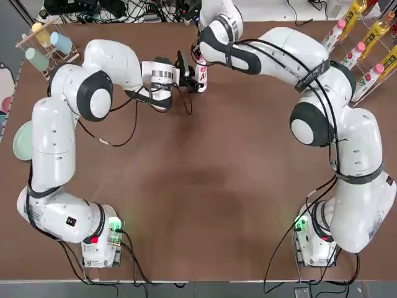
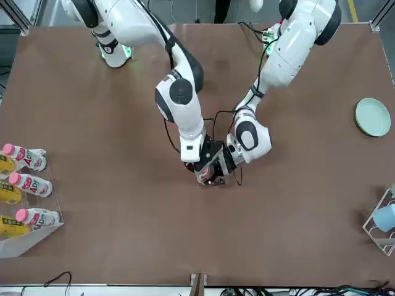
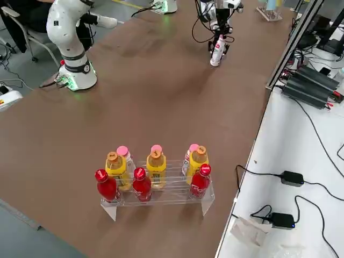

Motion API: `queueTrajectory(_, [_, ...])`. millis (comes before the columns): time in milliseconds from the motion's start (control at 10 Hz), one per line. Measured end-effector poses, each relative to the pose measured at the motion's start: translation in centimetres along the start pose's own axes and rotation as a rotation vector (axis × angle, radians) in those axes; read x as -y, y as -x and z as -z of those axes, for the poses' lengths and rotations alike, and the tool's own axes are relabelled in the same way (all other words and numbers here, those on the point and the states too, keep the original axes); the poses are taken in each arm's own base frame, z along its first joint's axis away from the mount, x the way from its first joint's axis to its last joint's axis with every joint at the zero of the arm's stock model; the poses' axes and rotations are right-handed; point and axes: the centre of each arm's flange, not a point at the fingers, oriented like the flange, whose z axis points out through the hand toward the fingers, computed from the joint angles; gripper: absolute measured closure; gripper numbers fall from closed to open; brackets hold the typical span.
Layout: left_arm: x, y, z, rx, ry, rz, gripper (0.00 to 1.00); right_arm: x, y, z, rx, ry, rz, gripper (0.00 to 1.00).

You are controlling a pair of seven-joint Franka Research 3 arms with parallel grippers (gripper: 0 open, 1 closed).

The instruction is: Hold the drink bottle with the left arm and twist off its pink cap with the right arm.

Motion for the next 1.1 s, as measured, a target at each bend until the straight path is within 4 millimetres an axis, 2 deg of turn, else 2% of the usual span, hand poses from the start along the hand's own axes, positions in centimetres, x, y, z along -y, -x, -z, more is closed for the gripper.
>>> queueTrajectory(600, [0.0,0.0,0.0,0.000,0.000,-0.004,0.40,0.0,0.1,0.2,0.009,0.001,0.000,0.57])
queueTrajectory(1100, [0.0,0.0,0.0,0.000,0.001,-0.015,0.40,-0.2,-0.1,2.0,0.007,0.002,0.001,0.57])
